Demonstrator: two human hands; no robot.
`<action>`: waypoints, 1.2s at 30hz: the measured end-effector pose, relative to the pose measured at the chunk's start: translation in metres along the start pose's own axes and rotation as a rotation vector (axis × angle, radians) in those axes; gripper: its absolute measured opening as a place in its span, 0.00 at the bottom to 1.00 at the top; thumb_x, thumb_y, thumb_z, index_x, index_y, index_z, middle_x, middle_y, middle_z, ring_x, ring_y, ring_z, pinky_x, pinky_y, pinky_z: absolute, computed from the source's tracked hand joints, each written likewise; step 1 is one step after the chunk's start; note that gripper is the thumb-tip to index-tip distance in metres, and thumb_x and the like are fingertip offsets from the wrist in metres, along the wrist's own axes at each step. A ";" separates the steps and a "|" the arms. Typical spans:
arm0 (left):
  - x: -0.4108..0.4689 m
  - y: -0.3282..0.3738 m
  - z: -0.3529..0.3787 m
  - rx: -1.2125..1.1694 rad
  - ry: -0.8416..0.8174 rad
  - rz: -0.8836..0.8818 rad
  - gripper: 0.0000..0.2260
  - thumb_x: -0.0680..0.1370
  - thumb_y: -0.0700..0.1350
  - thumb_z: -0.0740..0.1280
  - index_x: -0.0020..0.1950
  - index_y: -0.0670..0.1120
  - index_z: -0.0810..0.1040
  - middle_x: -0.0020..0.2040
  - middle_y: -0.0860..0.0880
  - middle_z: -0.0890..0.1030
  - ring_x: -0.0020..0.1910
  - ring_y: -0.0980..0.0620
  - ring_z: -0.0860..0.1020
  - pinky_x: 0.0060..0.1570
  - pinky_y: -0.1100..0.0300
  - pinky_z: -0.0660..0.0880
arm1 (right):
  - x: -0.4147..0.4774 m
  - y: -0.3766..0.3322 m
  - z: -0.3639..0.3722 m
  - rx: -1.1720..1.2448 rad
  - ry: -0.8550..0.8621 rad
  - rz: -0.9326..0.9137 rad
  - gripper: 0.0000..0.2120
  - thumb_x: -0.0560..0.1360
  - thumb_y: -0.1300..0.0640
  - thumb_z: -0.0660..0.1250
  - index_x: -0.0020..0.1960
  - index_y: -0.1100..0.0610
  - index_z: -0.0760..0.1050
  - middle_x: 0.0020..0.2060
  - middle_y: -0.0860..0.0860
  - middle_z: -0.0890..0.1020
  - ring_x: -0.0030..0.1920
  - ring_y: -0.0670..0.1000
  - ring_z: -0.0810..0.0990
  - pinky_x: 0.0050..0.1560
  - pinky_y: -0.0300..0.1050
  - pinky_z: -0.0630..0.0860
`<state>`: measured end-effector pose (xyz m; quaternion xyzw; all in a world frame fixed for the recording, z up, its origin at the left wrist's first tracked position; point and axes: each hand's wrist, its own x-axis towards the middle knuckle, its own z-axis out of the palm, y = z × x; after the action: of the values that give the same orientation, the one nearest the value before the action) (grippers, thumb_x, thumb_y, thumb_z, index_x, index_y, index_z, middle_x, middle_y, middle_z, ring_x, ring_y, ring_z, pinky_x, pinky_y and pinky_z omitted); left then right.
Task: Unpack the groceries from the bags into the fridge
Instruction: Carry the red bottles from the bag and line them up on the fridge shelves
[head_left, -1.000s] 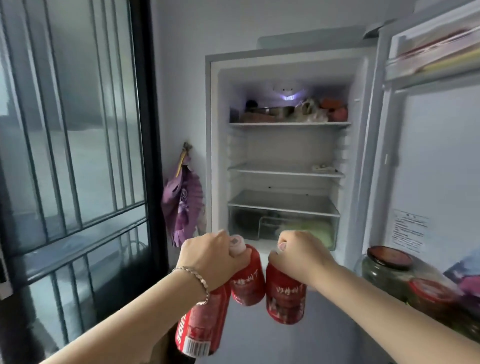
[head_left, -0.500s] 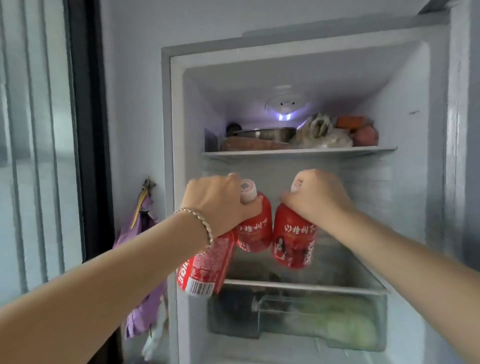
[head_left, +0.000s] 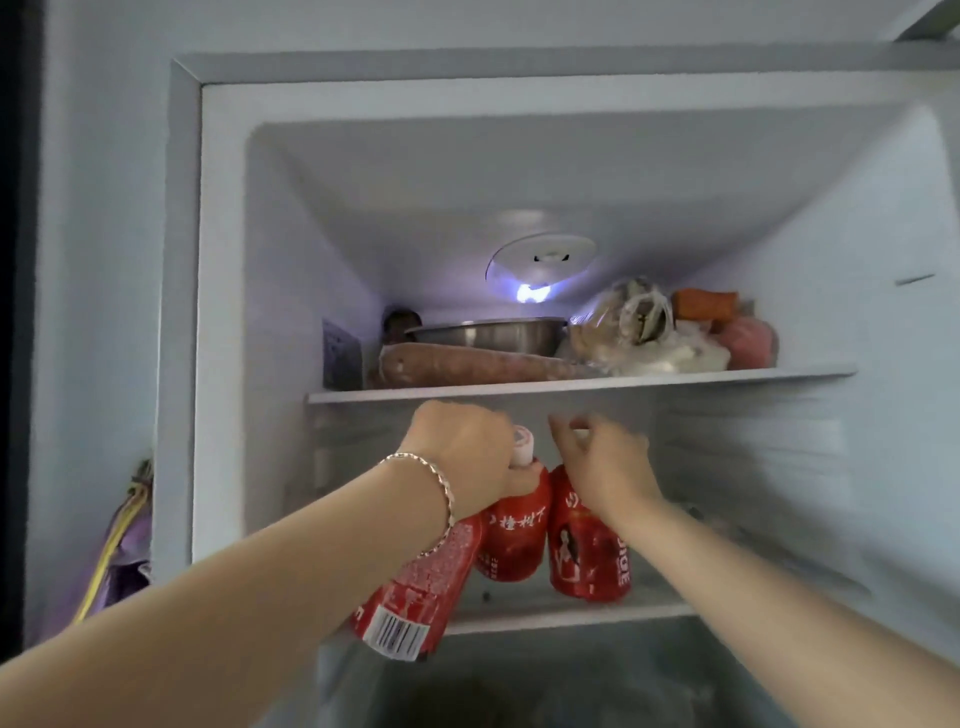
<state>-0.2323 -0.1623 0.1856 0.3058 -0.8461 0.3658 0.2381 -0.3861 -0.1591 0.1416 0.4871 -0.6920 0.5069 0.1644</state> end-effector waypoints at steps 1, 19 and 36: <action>0.002 -0.002 0.003 0.000 -0.004 0.001 0.16 0.78 0.61 0.55 0.44 0.49 0.68 0.51 0.48 0.80 0.52 0.47 0.77 0.43 0.59 0.64 | -0.006 0.002 0.003 -0.088 0.015 -0.042 0.22 0.78 0.41 0.55 0.61 0.55 0.73 0.60 0.53 0.77 0.63 0.57 0.69 0.59 0.49 0.64; -0.010 -0.027 0.016 -0.162 0.172 -0.261 0.20 0.74 0.66 0.55 0.36 0.51 0.70 0.33 0.55 0.73 0.36 0.52 0.76 0.38 0.60 0.70 | -0.028 -0.035 0.002 -0.074 -0.361 -0.437 0.46 0.66 0.40 0.72 0.73 0.43 0.47 0.58 0.50 0.77 0.54 0.55 0.79 0.46 0.44 0.73; -0.016 -0.008 0.064 -0.131 0.186 -0.692 0.21 0.78 0.59 0.53 0.62 0.46 0.70 0.56 0.42 0.77 0.56 0.41 0.75 0.46 0.54 0.71 | -0.071 0.004 0.023 -0.243 -0.021 -0.160 0.59 0.59 0.28 0.67 0.75 0.58 0.44 0.71 0.59 0.53 0.70 0.66 0.58 0.63 0.68 0.64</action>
<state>-0.2272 -0.2102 0.1394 0.5238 -0.6887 0.2349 0.4429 -0.3495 -0.1429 0.0779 0.5224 -0.7088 0.3996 0.2548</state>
